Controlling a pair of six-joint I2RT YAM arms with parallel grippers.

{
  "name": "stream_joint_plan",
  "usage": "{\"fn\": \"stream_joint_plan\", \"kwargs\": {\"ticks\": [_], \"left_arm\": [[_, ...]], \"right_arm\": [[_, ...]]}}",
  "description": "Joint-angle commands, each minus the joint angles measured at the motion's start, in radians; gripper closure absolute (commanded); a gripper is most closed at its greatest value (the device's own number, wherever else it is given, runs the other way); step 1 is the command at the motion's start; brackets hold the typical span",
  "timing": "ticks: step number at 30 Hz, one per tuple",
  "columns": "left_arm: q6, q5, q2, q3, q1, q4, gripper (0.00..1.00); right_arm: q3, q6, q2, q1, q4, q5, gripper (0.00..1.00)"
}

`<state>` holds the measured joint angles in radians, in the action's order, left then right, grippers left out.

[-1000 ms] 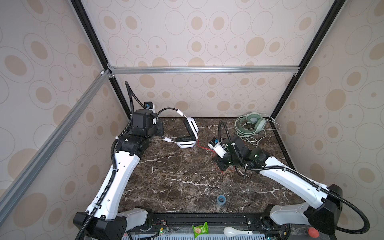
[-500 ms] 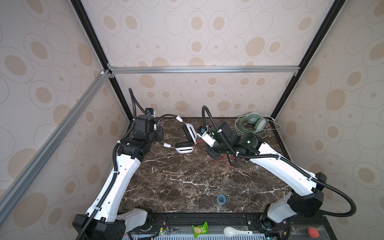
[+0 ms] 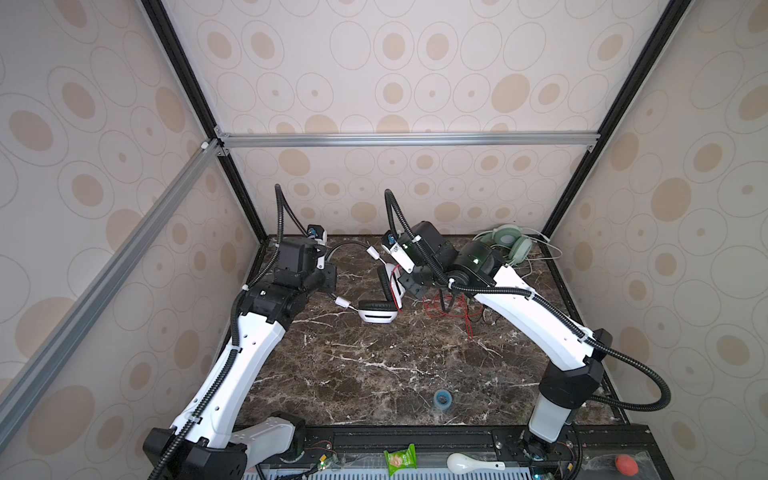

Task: Wrap the headphones
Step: 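Lift the red cable up and over the headband with the right gripper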

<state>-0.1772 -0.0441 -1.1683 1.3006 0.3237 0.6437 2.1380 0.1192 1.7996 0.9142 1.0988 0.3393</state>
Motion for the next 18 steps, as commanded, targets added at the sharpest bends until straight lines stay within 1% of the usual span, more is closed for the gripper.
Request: {"fn": "stream_joint_plan", "kwargs": {"ticks": [1, 4, 8, 13, 18], "left_arm": [[0.012, 0.072, 0.045, 0.001, 0.017, -0.059, 1.00], [0.006, 0.125, 0.067, -0.023, 0.018, -0.081, 1.00], [-0.001, 0.210, 0.083, -0.042, 0.018, -0.104, 1.00], [-0.007, 0.294, 0.088, -0.043, 0.021, -0.123, 1.00], [-0.003, 0.322, 0.079, -0.043, 0.024, -0.123, 1.00]], "right_arm": [[0.053, -0.025, 0.024, -0.034, 0.053, -0.014, 1.00], [0.052, -0.042, 0.021, -0.077, 0.036, -0.063, 1.00], [0.065, -0.034, 0.027, -0.110, 0.030, -0.102, 1.00], [0.063, -0.024, 0.027, -0.132, 0.024, -0.140, 0.96], [0.071, -0.015, 0.017, -0.132, 0.015, -0.183, 0.95]]}}
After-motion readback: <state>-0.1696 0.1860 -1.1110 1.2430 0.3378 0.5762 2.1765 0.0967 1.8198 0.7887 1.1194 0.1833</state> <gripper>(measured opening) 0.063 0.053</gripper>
